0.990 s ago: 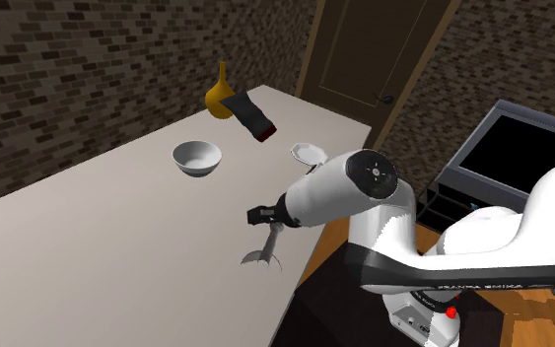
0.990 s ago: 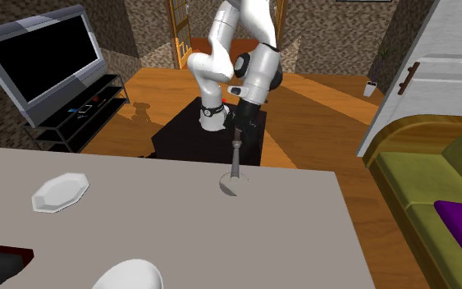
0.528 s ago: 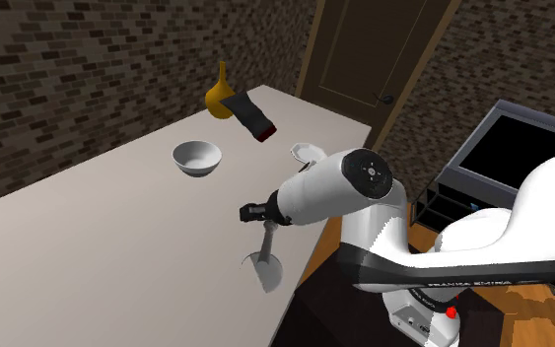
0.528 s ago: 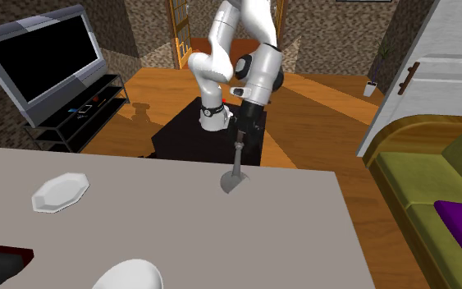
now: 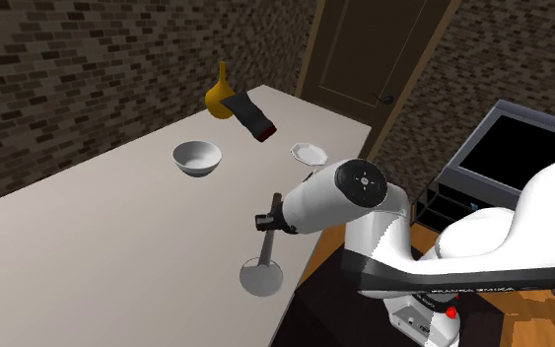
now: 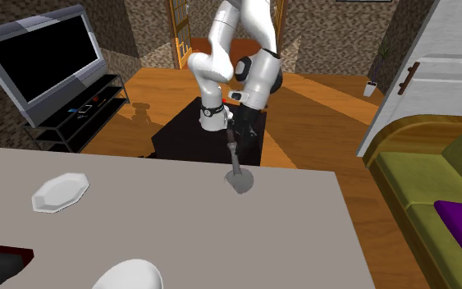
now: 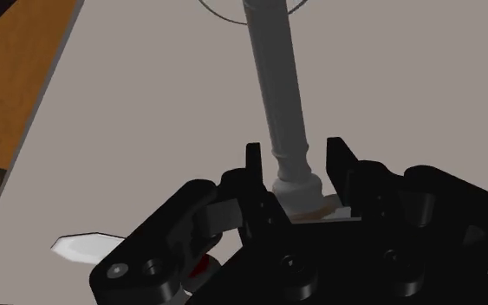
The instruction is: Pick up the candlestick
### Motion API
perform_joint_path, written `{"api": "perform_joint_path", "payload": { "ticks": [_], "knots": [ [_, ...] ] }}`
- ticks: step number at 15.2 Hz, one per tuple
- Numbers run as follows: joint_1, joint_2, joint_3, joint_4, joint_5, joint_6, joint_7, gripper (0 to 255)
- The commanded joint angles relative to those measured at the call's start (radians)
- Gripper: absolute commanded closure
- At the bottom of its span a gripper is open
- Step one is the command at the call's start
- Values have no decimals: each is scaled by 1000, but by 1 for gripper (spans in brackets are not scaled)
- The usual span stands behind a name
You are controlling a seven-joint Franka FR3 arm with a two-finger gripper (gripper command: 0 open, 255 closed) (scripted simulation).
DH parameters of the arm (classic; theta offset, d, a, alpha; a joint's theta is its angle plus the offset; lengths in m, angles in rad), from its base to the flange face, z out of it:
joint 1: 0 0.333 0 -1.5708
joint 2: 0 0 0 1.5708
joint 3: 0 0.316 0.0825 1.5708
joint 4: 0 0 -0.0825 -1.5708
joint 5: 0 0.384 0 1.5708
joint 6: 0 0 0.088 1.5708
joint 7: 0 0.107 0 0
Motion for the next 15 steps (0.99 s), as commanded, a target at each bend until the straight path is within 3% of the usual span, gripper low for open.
{"api": "perform_joint_path", "payload": {
  "ticks": [1, 8, 15],
  "knots": [
    [20, -6, -26, -14, 4, -26, -17, 255],
    [86, -56, -125, 26, 16, -130, -66, 255],
    [122, -95, -194, 70, 18, -218, -104, 255]
  ]
}}
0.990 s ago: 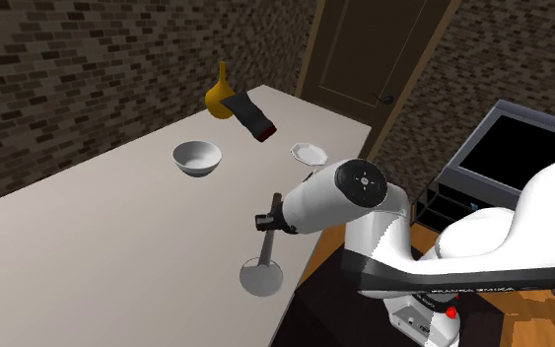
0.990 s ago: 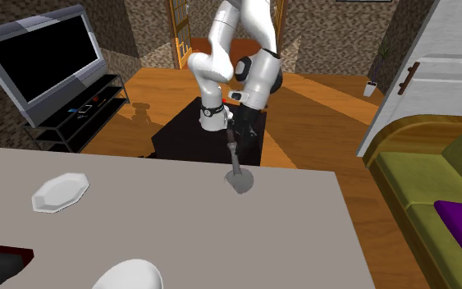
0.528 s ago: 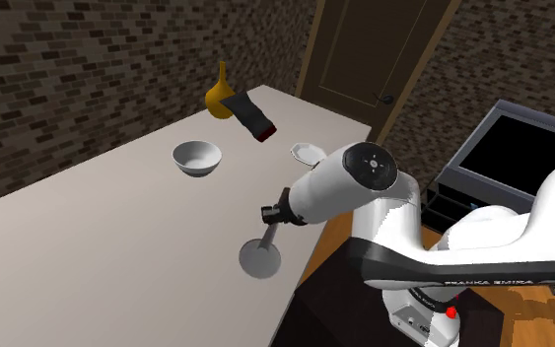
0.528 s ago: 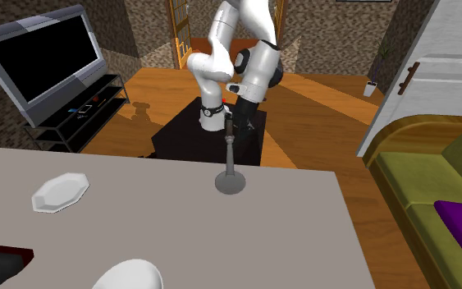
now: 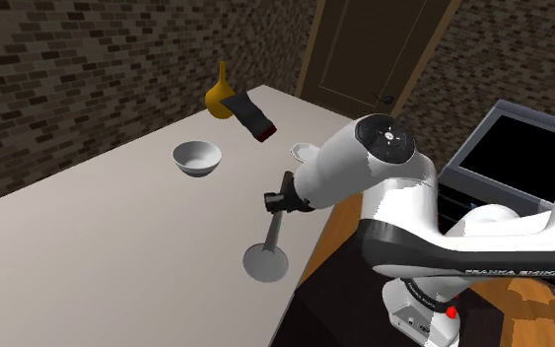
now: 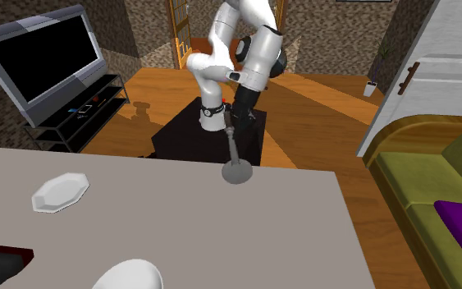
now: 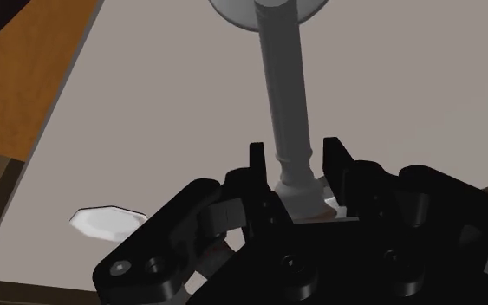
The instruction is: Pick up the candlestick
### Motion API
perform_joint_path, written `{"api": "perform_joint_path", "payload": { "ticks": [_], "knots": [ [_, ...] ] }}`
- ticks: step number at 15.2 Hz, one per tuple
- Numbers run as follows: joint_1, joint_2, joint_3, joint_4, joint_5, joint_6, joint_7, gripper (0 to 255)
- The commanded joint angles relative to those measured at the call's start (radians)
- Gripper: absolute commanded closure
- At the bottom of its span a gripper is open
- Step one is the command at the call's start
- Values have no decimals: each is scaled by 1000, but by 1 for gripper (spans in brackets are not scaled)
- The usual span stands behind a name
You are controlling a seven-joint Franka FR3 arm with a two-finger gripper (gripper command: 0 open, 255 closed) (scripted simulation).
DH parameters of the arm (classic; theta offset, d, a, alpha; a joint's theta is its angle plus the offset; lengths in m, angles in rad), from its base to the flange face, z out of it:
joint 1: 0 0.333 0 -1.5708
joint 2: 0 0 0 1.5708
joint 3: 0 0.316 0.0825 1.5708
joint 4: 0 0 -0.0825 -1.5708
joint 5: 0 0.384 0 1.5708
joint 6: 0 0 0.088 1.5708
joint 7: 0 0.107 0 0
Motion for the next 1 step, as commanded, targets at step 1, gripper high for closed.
{"api": "perform_joint_path", "payload": {
  "ticks": [1],
  "knots": [
    [3, -4, -7, 5, 0, -9, -4, 255]
  ]
}}
